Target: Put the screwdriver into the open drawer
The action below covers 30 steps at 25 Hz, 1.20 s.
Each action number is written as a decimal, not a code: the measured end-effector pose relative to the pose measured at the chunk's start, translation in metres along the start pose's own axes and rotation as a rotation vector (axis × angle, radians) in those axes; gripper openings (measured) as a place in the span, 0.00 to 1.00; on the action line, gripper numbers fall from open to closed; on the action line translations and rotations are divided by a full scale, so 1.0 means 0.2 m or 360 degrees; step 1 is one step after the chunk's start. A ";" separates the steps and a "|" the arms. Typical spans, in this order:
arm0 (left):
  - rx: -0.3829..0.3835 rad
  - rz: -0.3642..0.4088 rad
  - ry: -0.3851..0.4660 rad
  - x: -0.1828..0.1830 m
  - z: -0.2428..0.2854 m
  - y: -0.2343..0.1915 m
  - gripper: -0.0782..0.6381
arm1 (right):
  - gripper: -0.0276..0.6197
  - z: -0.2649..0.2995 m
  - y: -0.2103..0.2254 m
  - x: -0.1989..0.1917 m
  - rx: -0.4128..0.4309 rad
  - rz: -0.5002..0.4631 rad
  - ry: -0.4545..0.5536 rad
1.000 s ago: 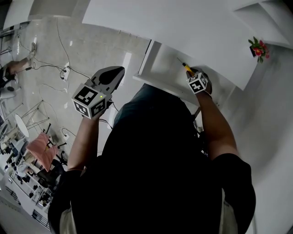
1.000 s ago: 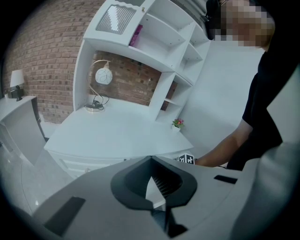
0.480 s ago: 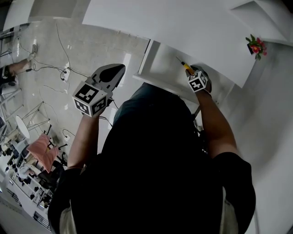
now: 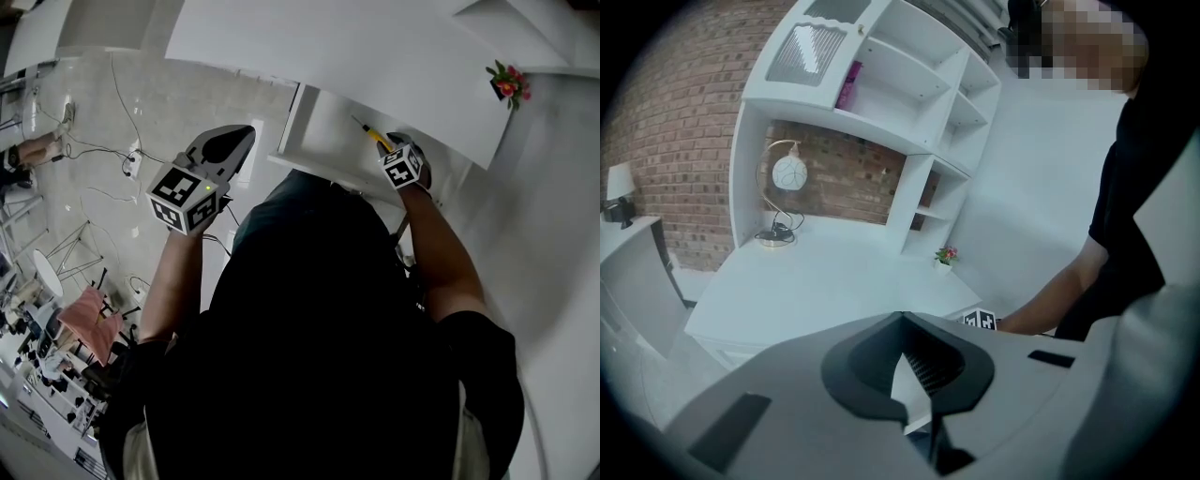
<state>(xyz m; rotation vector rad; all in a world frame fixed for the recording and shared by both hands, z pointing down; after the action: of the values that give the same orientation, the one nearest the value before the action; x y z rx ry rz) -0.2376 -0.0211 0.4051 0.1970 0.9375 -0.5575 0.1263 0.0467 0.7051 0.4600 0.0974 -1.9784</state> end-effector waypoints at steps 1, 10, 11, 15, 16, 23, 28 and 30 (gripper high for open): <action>-0.0002 0.0003 0.0008 0.01 0.00 0.01 0.13 | 0.25 -0.02 0.00 0.00 -0.0004 0.0002 0.0007; -0.0035 0.0052 0.0058 0.08 -0.04 0.08 0.13 | 0.25 -0.25 -0.03 -0.02 -0.0050 0.0069 0.0110; -0.0038 0.0060 0.0063 0.09 -0.05 0.09 0.13 | 0.25 -0.28 -0.03 -0.02 -0.0054 0.0077 0.0125; -0.0047 0.0091 0.0088 0.15 -0.07 0.11 0.13 | 0.25 -0.39 -0.03 -0.01 -0.0070 0.0118 0.0194; -0.0051 0.0098 0.0094 0.16 -0.07 0.12 0.13 | 0.24 -0.42 -0.03 -0.01 -0.0074 0.0130 0.0211; -0.0079 0.0158 0.0133 0.24 -0.07 0.20 0.13 | 0.24 -0.57 -0.02 -0.03 -0.0085 0.0227 0.0314; -0.0094 0.0176 0.0169 0.28 -0.09 0.24 0.13 | 0.22 -0.72 -0.03 -0.02 -0.0103 0.0308 0.0423; -0.0103 0.0185 0.0184 0.30 -0.09 0.26 0.13 | 0.22 -0.78 -0.02 -0.02 -0.0113 0.0333 0.0468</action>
<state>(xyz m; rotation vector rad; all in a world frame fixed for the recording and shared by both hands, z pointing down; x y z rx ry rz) -0.1947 0.0081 0.3412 0.2259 1.0480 -0.4111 0.1672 0.0928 0.5624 0.6848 0.2919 -1.6876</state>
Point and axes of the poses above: the fingertips, and each gripper's own axes: z forward along the fingers, y to its right, x out of its top, the point moved 10 cm from there along -z, backward along the fingers, and after that the axes turned 15 degrees about z, right-handed, at the moved point
